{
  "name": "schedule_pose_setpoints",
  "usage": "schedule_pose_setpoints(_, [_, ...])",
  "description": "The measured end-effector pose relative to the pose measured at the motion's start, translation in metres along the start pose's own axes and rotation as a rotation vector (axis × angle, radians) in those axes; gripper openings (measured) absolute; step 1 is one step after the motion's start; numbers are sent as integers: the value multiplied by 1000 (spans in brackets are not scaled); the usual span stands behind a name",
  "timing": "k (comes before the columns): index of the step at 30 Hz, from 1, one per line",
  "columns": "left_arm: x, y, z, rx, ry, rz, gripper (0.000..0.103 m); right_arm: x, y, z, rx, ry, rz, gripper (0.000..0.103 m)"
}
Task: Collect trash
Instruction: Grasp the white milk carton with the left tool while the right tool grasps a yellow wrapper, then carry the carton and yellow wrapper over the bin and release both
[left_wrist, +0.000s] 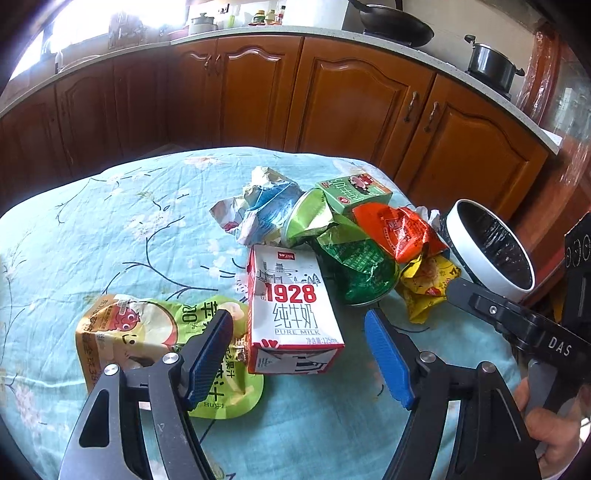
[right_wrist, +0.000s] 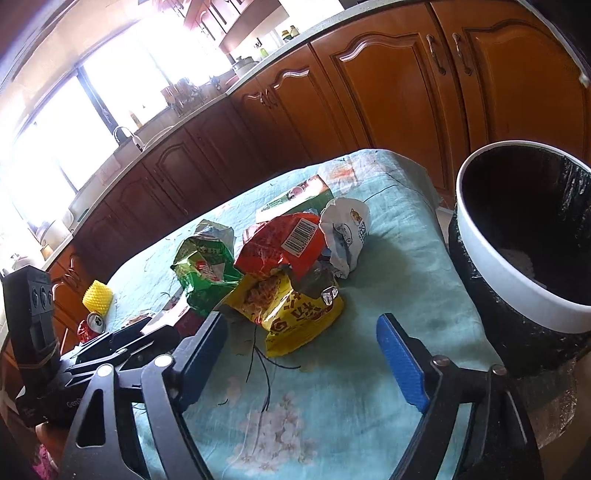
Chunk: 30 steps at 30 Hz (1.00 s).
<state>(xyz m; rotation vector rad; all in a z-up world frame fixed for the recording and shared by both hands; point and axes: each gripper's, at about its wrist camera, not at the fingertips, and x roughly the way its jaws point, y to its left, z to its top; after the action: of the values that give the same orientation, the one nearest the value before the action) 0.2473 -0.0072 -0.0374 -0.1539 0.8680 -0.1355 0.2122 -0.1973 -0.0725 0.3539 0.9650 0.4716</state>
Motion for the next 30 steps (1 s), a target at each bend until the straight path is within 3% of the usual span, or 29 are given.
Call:
schedule_pose_setpoints(2, [5,1,2,-4,2,-7,72,9,-2,2,10,16,7,64])
schedule_pose_setpoints(3, [7,1,2,-4,1,-10,71,13,-3,3,16,23,10,51])
schedule_pose_setpoints(5, [12,-1,3,11,12,-12,50,16,-5,2,22,36,24,39])
schedule_pose_setpoints(8, [12,-5,1,41,5,-6,49,9,2,-3,-1,27,31,20])
schedule_pose_setpoints(11, [5,-9,-4,58,0,-19,48,-1,5,-8,-21,29,34,12])
schedule_pose_setpoints(15, [-10,-11,-14,47,-3,-50,48,-18,6,-17,-28,32,50,7])
schedule_pose_setpoints(30, [-62,-38,-34,72,-36,-197,47,-82,-22,-30,30,-56,14,6])
